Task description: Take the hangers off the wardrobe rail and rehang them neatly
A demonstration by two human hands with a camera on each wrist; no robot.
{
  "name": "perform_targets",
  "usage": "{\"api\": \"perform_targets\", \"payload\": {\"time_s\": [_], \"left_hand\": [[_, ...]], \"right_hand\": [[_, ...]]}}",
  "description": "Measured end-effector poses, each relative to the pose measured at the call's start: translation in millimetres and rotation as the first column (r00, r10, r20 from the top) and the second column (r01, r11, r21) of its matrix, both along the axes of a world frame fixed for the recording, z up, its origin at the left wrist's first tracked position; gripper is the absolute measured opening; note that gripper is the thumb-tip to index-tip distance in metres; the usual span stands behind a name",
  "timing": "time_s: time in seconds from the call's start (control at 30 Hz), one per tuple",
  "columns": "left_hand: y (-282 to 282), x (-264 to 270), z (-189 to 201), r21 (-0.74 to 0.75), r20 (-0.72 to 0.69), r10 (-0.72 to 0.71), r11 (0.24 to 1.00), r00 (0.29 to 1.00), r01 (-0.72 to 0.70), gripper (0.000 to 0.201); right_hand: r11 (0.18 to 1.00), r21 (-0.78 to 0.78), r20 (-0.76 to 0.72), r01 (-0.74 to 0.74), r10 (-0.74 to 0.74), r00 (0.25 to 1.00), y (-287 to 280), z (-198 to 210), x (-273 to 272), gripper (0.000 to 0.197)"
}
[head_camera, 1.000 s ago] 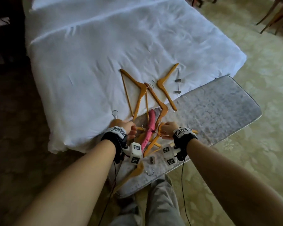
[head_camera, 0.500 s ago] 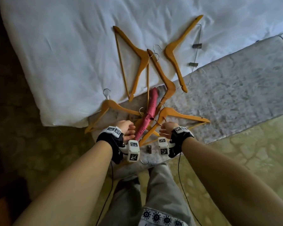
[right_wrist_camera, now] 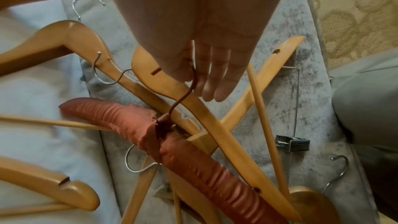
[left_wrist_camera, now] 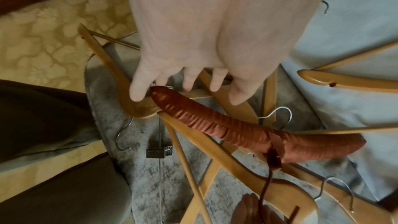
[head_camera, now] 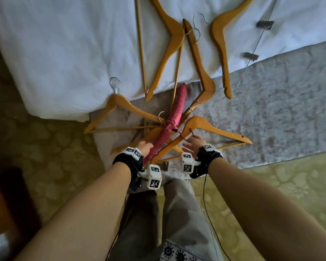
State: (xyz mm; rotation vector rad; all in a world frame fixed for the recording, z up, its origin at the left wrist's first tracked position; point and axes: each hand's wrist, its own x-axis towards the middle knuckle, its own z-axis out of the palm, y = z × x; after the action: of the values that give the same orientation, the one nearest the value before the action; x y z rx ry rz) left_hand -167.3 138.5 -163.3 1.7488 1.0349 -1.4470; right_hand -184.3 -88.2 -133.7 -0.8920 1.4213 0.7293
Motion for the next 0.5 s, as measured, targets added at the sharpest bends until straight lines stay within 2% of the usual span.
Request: {"api": "perform_targets", "payload": {"time_s": [0.07,0.1,0.13,0.23,0.33,0.4,0.5], "left_hand": [[-9.0,6.1,28.0,-0.059,-0.026,-0.012,0.998,1.000,0.010,0.049],[-17.4,13.2,50.7,-0.077,-0.041,-0.007,0.997,0.999,0.004,0.029],[-23.0,16.7,63.8,-0.087,-0.053,-0.007,0.996,0.999,0.002,0.018],[-25.6,17.8,62.2,-0.166,-0.068,-0.077,0.984,0.995,0.065,0.019],[-16.4,17.8,23.1,-0.246,-0.077,-0.093,0.967,0.993,0.071,0.015],[-25.9,35.3,44.9,-0.257,-0.048,-0.077,0.965,0.996,0.062,0.020],[-38.2,50.3,81.0,-0.223,-0.024,-0.001,0.975,1.000,-0.004,0.023]], "right_hand": [[1.000,-0.018,-0.036,-0.016,0.016,0.999,-2.0,-4.4,5.7,0.013],[0.999,-0.013,-0.037,-0.030,0.030,0.999,-2.8,-4.8,8.7,0.010],[0.999,-0.003,-0.031,-0.047,0.047,0.998,-3.9,-3.8,12.1,0.014],[0.994,0.011,-0.015,-0.108,0.108,0.994,-3.2,5.4,25.9,0.022],[0.990,0.021,0.032,-0.141,0.140,0.990,-0.9,14.7,39.0,0.033],[0.970,-0.028,0.057,-0.241,0.242,0.969,0.2,19.9,46.0,0.036],[0.947,-0.080,0.058,-0.311,0.315,0.947,2.9,33.2,55.6,0.039]]}}
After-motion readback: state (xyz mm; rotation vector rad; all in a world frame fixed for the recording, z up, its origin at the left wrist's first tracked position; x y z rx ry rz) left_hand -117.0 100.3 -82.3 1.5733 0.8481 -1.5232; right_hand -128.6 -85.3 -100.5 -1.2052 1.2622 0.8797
